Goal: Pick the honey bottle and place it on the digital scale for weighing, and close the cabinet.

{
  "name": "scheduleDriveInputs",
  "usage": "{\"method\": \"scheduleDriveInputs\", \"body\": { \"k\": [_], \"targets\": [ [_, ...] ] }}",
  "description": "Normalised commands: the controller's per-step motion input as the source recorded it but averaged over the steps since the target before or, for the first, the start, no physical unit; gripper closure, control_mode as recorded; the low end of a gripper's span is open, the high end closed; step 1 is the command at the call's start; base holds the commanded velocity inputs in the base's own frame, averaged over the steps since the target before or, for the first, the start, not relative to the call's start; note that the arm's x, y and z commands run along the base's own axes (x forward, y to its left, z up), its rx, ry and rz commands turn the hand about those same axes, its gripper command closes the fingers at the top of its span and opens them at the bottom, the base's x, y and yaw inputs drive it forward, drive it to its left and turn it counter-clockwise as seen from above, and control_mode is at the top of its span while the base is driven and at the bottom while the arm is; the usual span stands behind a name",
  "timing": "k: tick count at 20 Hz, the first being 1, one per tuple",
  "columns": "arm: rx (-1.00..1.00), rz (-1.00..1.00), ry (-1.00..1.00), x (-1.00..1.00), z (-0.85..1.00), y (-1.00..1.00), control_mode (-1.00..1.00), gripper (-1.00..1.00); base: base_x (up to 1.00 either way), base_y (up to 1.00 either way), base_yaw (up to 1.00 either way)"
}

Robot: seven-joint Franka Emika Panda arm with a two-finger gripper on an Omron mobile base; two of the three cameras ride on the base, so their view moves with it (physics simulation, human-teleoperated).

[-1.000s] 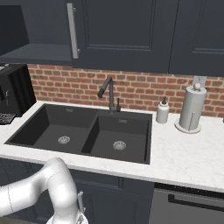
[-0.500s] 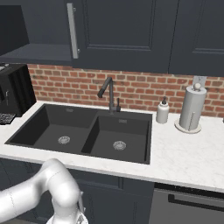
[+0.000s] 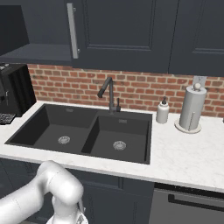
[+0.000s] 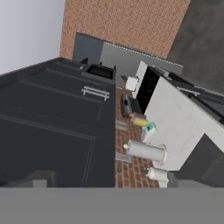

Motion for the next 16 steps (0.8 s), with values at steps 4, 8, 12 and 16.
{"method": "scheduleDriveInputs", "body": {
  "k": [4,8,12,16],
  "targets": [
    [0.10,0.04,0.02,0.35,-0.07,-0.85,-1.00,-1.00,0.00,0.00,0.00],
    [0.09,0.07,0.03,0.82,-0.19,-0.59,-1.00,-1.00,0.00,0.00,0.00],
    [0.06,0.08,0.03,0.97,-0.32,-0.29,-1.00,-1.00,0.00,0.00,0.00],
    [-0.01,0.02,0.00,1.00,-0.40,0.04,-1.00,-1.00,0.00,0.00,0.00]
  ]
}}
